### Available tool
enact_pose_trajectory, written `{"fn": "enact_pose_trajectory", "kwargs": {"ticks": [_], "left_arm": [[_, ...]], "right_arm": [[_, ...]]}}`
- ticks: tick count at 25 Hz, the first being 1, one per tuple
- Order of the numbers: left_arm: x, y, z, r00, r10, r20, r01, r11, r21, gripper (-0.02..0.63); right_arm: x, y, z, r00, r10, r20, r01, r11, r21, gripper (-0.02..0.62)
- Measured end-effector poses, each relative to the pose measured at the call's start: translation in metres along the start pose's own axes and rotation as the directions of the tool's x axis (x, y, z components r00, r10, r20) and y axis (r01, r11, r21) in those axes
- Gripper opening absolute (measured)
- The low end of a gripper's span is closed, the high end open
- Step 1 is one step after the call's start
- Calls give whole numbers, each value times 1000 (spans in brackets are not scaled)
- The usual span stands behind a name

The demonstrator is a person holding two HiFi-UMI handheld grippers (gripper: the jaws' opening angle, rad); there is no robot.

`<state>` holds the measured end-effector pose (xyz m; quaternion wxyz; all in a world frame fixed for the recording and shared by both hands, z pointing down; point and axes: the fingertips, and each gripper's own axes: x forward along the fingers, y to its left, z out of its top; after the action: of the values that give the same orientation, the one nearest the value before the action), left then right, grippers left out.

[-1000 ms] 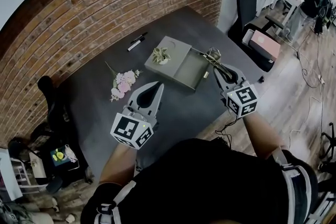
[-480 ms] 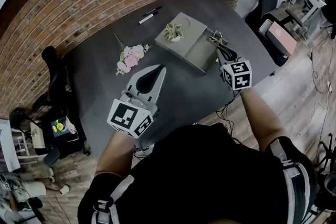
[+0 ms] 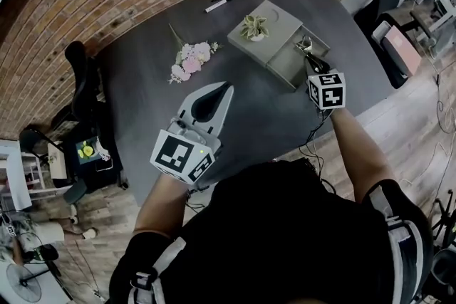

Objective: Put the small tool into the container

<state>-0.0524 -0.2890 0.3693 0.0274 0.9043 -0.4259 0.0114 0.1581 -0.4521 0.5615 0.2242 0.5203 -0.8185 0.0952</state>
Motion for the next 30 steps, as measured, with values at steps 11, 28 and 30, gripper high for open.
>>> {"fn": "enact_pose_trajectory", "kwargs": {"ticks": [11, 28, 30], "left_arm": [[5, 8, -28, 998, 18, -60, -21, 999, -40, 9], [10, 14, -40, 995, 22, -99, -29, 997, -72, 9], [10, 15, -36, 996, 21, -91, -28, 997, -75, 9]], "right_arm": [[31, 2, -26, 997, 3, -81, -1, 1000, 26, 57], [64, 8, -60, 971, 23, -236, -19, 1000, 19, 57], [64, 9, -63, 964, 20, -265, -19, 1000, 5, 58]]}}
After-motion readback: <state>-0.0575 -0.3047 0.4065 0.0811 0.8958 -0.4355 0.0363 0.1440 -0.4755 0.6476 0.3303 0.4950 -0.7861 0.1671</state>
